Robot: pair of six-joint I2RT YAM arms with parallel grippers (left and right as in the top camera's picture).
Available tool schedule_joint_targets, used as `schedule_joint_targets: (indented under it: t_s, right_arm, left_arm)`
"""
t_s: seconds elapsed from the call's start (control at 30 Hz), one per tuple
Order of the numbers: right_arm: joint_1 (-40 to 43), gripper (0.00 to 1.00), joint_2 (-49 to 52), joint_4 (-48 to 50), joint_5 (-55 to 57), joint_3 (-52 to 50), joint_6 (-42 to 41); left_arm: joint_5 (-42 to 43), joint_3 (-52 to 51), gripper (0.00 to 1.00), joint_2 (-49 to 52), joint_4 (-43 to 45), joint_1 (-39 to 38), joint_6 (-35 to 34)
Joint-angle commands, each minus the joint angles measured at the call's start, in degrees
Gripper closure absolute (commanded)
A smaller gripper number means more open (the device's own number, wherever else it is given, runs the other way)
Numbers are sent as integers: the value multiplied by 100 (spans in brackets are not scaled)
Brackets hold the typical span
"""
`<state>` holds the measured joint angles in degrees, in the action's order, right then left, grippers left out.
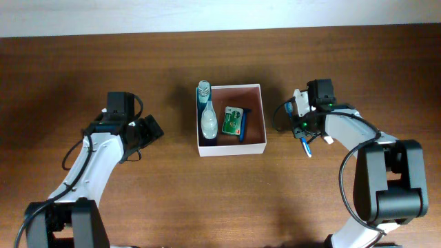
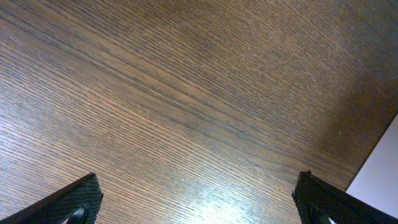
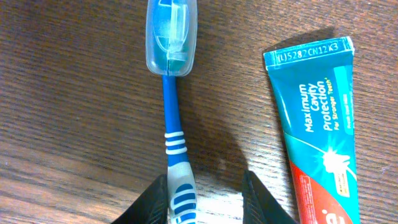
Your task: Pack container
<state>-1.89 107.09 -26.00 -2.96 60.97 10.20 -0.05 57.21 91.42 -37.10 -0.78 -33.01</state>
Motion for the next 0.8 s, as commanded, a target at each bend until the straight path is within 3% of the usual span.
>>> schedule_joint_targets:
  t_s: [0.0, 0.77]
  right_arm:
    - [-33, 70, 468, -258, -422, -306, -173]
    - [-33, 88, 468, -358, -433, -306, -170]
  left_arm:
    - [-37, -17, 0, 20, -2, 9, 31]
    - [-37, -17, 0, 20, -2, 9, 31]
